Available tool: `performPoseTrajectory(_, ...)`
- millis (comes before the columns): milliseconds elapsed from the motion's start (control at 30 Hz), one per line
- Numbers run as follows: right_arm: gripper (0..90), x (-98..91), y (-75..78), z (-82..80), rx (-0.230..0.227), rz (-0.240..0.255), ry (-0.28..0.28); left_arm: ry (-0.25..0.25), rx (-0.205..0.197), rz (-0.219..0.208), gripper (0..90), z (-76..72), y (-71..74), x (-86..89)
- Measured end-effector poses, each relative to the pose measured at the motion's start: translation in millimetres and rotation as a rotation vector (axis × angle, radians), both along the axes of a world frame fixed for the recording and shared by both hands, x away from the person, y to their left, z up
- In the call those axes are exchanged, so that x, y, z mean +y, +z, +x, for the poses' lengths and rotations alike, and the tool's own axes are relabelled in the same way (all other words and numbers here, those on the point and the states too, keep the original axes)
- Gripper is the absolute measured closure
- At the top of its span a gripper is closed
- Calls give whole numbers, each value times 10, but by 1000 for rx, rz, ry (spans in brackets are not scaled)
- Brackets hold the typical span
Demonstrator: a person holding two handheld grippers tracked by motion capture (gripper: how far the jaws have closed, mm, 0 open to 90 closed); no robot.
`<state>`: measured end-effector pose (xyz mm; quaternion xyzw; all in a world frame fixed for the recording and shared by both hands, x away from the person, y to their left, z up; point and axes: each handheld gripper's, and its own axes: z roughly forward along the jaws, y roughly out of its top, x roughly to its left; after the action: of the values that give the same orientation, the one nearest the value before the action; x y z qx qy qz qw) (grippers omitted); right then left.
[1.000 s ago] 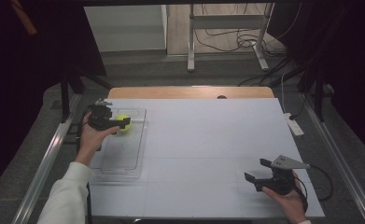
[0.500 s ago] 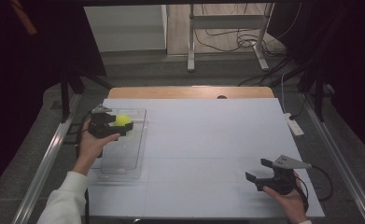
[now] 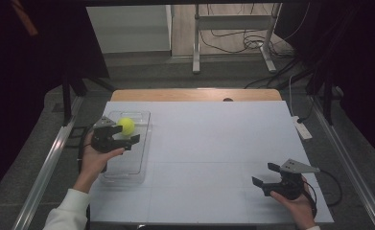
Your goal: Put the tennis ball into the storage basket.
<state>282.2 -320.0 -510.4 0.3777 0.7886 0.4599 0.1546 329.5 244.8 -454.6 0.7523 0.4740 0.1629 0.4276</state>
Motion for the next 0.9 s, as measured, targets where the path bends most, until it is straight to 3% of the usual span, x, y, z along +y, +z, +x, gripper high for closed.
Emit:
performPoseTrajectory(333, 105, 14, 8, -10, -4, -10, 4, -42, -14, -22, 142, -261, -70, -95)
performPoseTrajectory(900, 105, 13, 28, -29, -9, -5, -3, -84, -59, -56, 144, -671, -245, -110)
